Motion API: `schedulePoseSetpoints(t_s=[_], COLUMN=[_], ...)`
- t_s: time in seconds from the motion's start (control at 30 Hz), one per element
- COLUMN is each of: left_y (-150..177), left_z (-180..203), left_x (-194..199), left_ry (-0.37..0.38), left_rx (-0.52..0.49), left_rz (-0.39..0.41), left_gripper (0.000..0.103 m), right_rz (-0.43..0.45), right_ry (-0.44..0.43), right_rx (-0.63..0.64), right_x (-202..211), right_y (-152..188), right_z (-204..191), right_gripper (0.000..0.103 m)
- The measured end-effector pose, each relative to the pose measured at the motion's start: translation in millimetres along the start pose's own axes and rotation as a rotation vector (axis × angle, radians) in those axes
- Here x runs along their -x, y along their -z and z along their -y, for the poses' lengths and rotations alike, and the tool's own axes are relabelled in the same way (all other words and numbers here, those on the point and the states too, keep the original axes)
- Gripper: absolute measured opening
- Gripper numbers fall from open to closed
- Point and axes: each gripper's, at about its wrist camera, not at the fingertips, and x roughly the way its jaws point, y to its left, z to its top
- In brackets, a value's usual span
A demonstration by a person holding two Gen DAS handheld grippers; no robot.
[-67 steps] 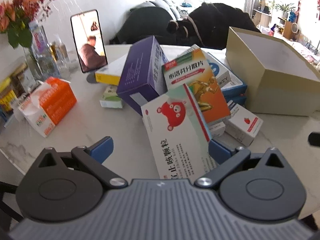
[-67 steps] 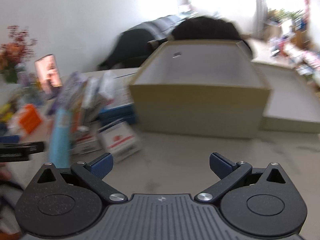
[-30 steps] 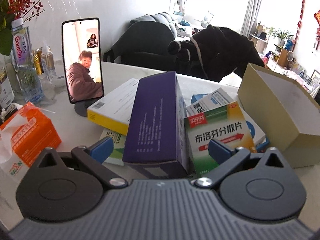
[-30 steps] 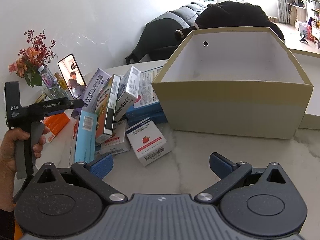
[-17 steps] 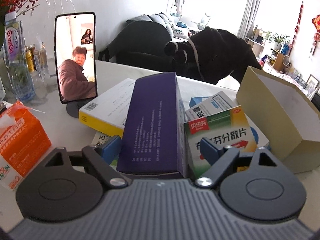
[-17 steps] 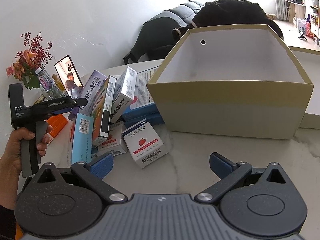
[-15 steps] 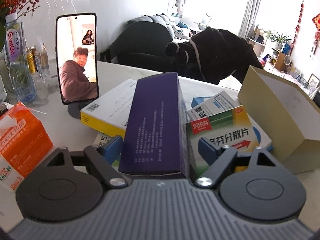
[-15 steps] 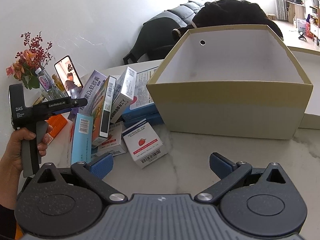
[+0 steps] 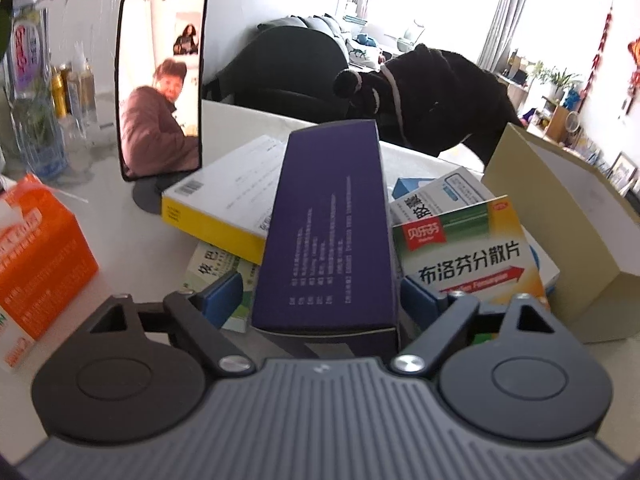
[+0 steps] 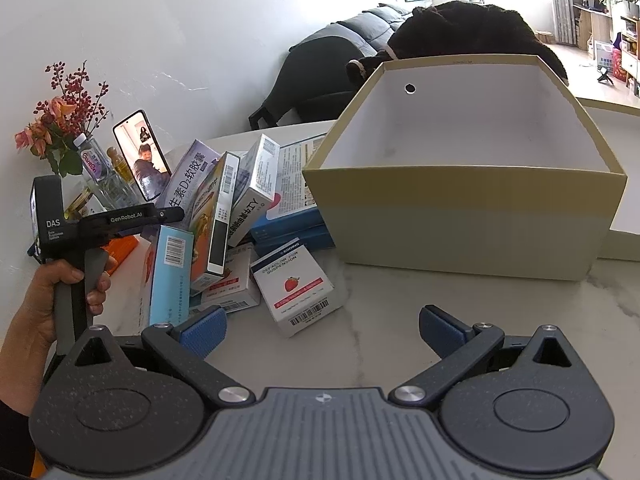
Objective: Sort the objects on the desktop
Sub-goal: 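Close the left tool on the tall purple box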
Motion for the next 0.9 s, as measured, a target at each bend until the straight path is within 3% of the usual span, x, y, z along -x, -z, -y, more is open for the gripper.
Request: schedulePoseSetpoints(t_s=[0.03, 0.17, 0.47, 0.9], left_y=[0.4, 2.0, -0.3, 5.0], left_z=[-2.7, -4.8, 5.6, 0.5], left_x=[-0.1, 2.5, 27.3, 57.9], left_ry=[0.022, 0.038, 0.023, 0.009], left_rx=[0.021, 0.048, 0.001, -0.027], left_rz=[-0.002, 0.009, 0.075, 0.094], left_gripper=[0.072, 0.068, 0.064, 0.064], right_rz=[0.002, 0.009, 0.02, 0.027], right_ry=[0.001, 0.001, -0.002, -0.042], right_rx=[0.0, -0.003, 0.014, 0.028], right_x=[0.8, 3.6, 8.3, 7.7], right_y=[-0.2, -0.4, -2.0, -2.6], right_z=[-0.2, -0.9, -7.4, -27.6], right_gripper=[0.103, 0.103, 0.103, 0.103])
